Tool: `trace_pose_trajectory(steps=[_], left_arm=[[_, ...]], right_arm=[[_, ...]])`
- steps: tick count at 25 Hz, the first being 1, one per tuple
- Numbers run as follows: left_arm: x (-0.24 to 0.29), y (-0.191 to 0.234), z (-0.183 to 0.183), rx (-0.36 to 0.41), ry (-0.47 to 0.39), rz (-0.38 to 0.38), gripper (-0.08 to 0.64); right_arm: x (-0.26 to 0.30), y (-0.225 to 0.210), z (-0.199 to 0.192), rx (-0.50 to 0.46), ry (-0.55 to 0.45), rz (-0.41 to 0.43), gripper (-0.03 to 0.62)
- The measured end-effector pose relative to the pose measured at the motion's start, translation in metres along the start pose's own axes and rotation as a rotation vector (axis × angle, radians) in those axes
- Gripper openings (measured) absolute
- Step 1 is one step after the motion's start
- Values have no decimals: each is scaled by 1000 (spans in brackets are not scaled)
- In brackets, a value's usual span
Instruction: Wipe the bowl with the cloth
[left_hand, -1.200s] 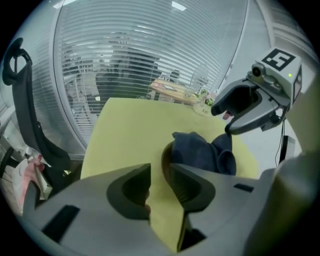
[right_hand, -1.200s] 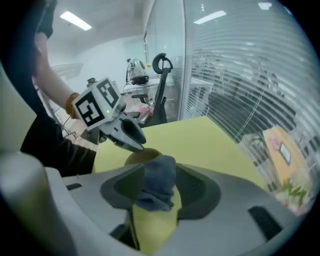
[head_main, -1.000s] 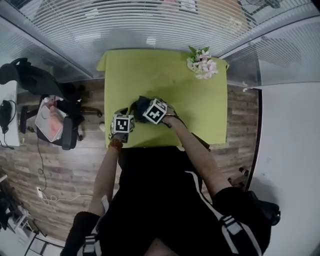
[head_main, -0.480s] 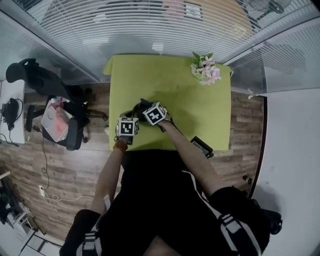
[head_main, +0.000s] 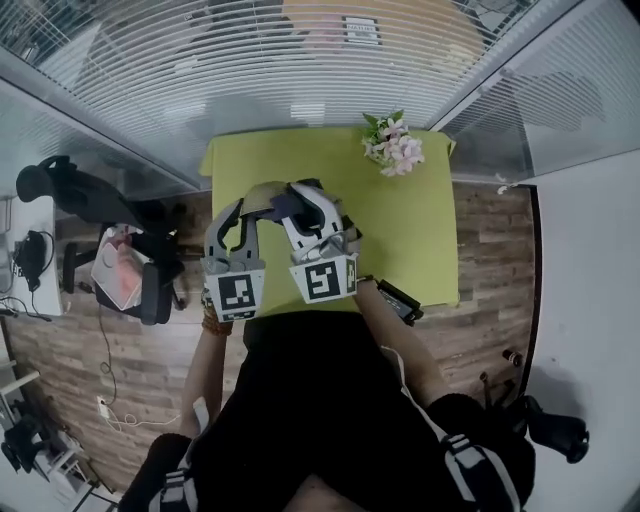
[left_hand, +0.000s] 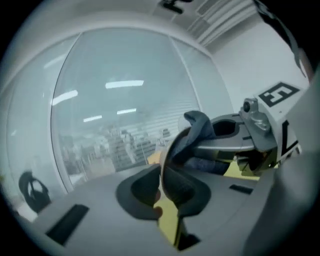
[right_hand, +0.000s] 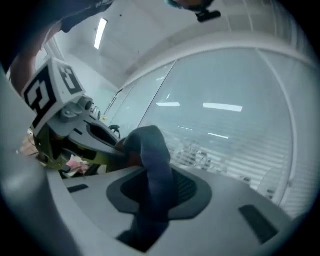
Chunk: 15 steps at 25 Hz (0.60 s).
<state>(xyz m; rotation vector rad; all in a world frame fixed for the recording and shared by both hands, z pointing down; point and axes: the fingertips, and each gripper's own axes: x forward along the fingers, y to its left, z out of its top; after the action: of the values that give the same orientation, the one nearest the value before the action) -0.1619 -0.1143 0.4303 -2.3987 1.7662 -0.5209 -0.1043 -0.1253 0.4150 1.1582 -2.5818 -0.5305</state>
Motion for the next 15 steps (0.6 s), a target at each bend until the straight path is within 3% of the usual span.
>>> trace_pose_trajectory(steps=[2, 3, 5, 7, 9, 10, 15], left_arm=[[-15, -6, 62, 247, -114, 40, 31], [-22, -12, 83, 322, -148, 64, 31], [-29, -20, 109, 362, -201, 111, 32], [-25, -22, 117, 326, -196, 117, 29], [-17, -23, 111, 231, -158, 95, 23], [-14, -23, 102, 148, -130, 80, 21], [1, -26, 23, -388, 160, -76, 23]], right_arm=[[-15, -27, 34, -61, -60, -100, 87], [-22, -38, 48, -77, -85, -140, 92], [-34, -55, 65, -65, -128, -184, 87], [-41, -62, 66, -31, -145, -178, 71], [-45, -62, 58, 0, -136, -156, 58], [-45, -60, 54, 16, -125, -137, 57], [-47, -33, 22, 64, -39, 24, 67]])
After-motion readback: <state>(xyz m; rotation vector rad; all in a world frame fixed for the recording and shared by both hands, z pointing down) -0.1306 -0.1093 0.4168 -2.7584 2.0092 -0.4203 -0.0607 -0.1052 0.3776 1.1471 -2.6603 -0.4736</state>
